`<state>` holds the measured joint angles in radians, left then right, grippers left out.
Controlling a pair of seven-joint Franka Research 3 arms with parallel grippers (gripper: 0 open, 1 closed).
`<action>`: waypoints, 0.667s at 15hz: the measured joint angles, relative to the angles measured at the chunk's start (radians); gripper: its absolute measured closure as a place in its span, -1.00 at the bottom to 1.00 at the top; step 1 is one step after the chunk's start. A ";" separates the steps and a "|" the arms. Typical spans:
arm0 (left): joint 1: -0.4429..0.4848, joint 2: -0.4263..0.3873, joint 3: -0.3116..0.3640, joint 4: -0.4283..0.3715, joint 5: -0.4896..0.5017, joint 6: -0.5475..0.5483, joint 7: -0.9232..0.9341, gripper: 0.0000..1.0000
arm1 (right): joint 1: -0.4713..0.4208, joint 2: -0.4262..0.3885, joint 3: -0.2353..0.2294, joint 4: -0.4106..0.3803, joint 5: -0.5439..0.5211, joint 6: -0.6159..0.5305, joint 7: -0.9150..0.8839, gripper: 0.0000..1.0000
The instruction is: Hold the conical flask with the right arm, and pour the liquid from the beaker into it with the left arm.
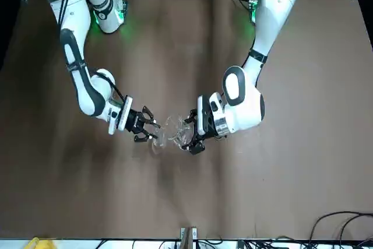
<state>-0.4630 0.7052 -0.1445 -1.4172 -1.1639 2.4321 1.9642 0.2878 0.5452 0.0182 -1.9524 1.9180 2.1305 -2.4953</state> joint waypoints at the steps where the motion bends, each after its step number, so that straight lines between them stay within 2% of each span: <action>1: -0.002 0.000 0.000 0.000 0.031 0.005 -0.026 -0.93 | 0.001 0.000 -0.001 -0.004 0.015 -0.003 -0.011 0.22; 5: 0.000 0.000 0.004 0.000 0.201 0.008 -0.168 -0.93 | 0.002 0.003 -0.008 -0.008 0.024 -0.007 -0.023 0.22; 7: 0.001 0.000 0.004 0.000 0.217 0.009 -0.192 -0.93 | 0.008 0.006 -0.008 -0.010 0.025 -0.002 -0.035 0.22; 10: -0.001 0.000 0.004 0.000 0.217 0.009 -0.221 -0.93 | 0.062 0.011 -0.010 -0.009 0.065 0.034 -0.036 0.22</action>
<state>-0.4639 0.7051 -0.1403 -1.4172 -0.9465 2.4409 1.7430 0.3500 0.5563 0.0081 -1.9617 1.9834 2.1644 -2.5314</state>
